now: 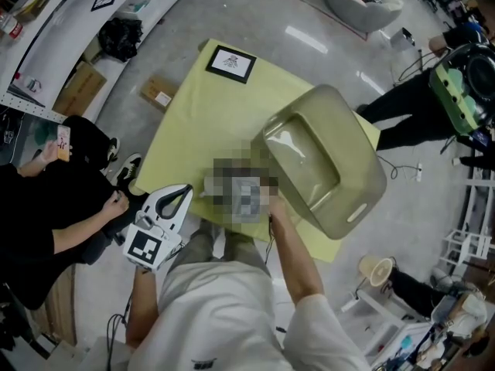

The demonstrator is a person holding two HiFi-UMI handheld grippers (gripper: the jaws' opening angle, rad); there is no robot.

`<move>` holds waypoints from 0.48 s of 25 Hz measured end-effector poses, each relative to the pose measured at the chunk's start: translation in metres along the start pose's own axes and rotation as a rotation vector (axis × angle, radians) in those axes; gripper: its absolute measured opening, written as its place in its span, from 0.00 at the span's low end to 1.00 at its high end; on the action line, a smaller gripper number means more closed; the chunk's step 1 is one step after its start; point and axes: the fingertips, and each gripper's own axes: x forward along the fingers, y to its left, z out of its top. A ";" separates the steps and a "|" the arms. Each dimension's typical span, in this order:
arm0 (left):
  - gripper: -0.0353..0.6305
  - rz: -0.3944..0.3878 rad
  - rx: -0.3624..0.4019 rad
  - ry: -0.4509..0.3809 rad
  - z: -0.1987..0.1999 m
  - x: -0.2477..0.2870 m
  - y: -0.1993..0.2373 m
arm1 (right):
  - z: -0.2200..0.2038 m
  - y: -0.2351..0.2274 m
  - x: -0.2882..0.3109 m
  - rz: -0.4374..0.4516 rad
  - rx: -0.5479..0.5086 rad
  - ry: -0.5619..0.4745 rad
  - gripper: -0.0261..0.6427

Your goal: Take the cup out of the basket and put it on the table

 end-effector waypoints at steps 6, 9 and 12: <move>0.05 -0.007 -0.002 0.004 0.002 0.004 0.001 | 0.000 0.002 -0.002 0.018 -0.004 0.010 0.66; 0.05 -0.010 -0.003 0.004 0.005 0.006 0.000 | -0.001 0.002 -0.006 0.014 0.003 0.016 0.69; 0.05 -0.012 0.003 0.002 0.006 0.007 0.000 | -0.001 0.002 -0.013 -0.001 0.016 0.002 0.70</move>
